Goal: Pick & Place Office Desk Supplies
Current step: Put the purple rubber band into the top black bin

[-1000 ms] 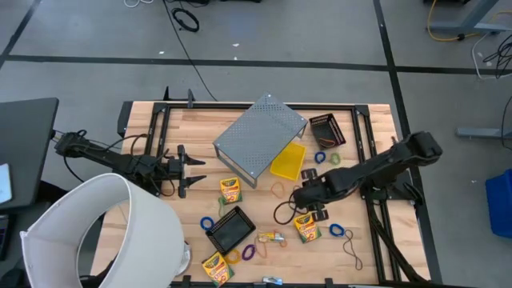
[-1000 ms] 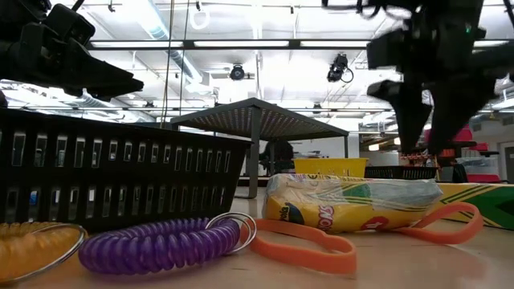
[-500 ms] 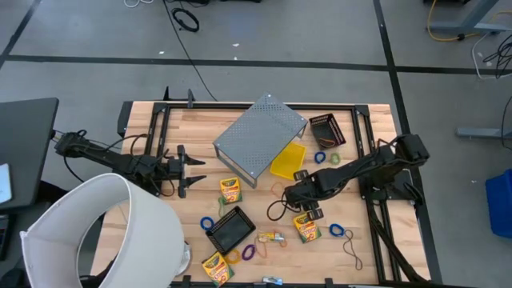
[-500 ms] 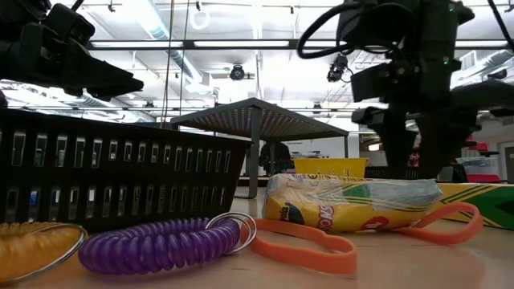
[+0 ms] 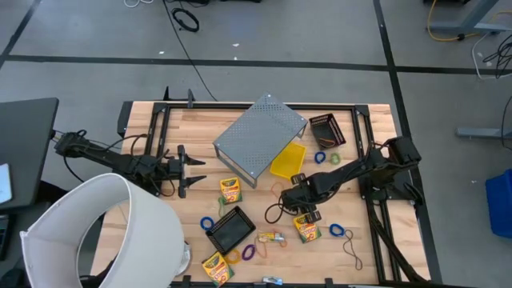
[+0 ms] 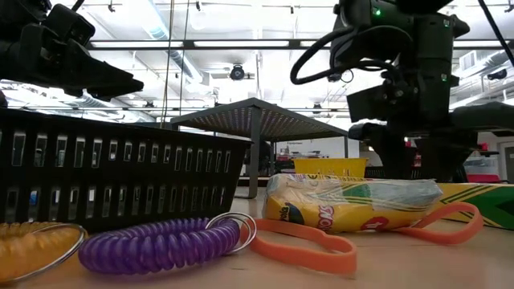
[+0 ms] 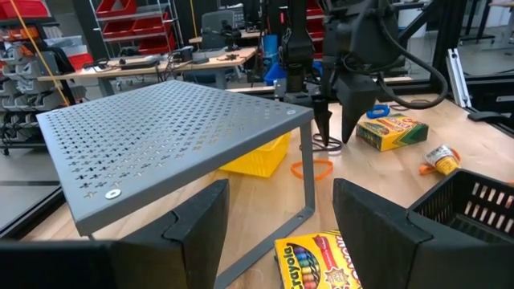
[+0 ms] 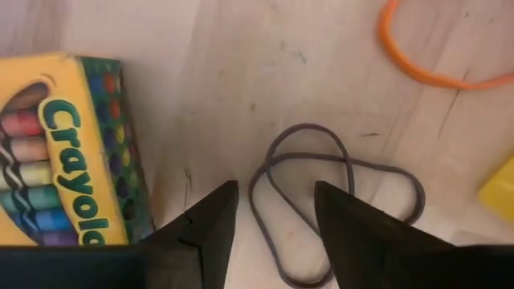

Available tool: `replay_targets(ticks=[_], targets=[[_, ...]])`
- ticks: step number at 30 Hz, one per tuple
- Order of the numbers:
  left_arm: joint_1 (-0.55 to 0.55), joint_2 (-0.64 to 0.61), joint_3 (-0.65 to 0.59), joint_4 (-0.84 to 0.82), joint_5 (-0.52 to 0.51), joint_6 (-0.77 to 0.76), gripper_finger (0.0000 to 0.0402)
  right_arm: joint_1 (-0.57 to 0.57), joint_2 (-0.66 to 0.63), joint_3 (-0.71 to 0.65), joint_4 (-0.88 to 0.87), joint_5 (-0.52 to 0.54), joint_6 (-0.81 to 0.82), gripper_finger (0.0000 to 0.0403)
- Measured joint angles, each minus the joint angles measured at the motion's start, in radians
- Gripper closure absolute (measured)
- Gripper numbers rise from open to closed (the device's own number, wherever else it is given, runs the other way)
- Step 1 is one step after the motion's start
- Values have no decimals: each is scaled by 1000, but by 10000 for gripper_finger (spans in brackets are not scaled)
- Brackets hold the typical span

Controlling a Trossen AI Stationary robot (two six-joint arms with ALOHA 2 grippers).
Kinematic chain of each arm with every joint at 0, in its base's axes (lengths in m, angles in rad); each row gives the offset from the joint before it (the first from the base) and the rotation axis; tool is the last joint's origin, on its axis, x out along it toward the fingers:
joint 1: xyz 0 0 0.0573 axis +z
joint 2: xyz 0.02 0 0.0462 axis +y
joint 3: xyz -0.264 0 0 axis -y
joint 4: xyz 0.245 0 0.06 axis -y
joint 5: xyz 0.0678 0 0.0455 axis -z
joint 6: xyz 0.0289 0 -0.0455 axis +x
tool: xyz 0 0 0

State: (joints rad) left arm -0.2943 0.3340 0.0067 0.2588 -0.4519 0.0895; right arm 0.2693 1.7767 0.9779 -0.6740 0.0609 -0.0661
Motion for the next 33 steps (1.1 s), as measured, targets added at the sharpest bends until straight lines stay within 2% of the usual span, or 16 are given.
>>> replay_targets(ticks=[3,9,14,24,33], targets=[[0,0,0,0,0,0,174,5,1,0,1,5,6,266],[0,0,0,0,0,0,174,30,2,-1,2,28,27,388],[0,0,0,0,0,0,174,63,3,-1,-12,71,76,399],[0,0,0,0,0,-7,174,162,-2,-5,-144,221,310,401],[0,0,0,6,0,-10,174,222,-9,19,-464,455,584,402]])
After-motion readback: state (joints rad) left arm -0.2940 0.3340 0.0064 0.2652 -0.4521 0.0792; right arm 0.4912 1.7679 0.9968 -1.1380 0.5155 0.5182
